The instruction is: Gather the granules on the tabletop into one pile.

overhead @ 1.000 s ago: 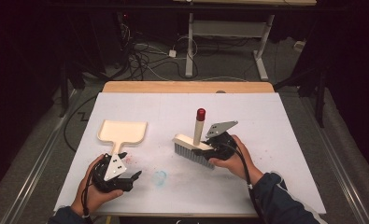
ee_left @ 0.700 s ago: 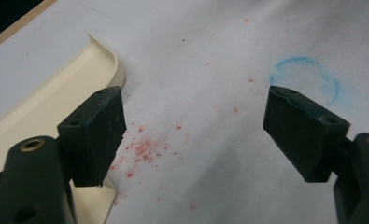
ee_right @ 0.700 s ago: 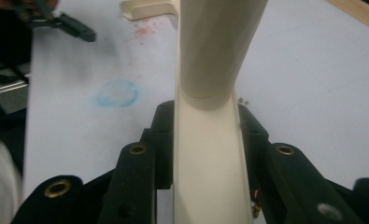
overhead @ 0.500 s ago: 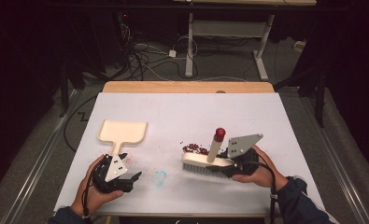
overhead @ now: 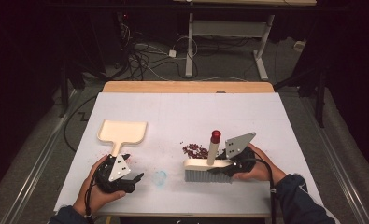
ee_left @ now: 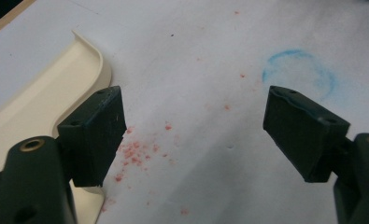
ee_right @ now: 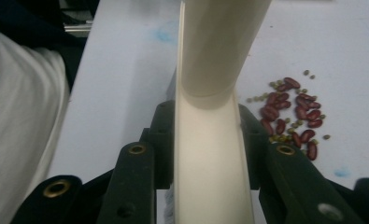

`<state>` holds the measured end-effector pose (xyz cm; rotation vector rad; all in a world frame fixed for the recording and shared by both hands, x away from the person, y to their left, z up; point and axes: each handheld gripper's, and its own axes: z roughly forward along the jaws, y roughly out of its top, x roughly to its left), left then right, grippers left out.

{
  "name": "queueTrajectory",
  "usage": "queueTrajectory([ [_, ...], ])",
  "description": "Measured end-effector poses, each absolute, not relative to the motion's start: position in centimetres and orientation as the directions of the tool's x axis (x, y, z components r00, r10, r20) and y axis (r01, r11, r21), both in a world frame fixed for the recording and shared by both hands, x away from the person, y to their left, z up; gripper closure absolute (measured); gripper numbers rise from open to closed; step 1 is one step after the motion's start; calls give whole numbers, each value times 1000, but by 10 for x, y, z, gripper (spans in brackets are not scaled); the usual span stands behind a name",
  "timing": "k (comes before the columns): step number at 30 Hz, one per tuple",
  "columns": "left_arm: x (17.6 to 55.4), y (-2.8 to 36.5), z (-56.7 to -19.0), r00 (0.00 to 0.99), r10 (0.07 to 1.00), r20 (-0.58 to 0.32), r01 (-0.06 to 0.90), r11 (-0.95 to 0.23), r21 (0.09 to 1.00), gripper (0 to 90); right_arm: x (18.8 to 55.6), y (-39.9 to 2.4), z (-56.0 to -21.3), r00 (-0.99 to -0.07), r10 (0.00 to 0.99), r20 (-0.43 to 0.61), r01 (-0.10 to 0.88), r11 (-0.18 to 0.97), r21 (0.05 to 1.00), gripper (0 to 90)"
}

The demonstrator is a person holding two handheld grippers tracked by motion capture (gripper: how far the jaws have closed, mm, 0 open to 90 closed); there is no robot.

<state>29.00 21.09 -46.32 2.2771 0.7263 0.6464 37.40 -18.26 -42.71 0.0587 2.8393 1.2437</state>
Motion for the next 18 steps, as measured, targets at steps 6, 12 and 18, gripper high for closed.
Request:
queueTrajectory([
  [6,291,210,-464,727,642,244,323,-633,703,205,390,-173,-427,-998,63,-20,29,683,730,667],
  [12,291,210,-464,731,638,241,322,-635,702,205,399,-165,-423,-993,103,-50,34,683,729,672],
  [18,291,210,-464,735,633,242,320,-639,700,205,396,-171,-414,-970,212,-114,55,656,752,675],
])
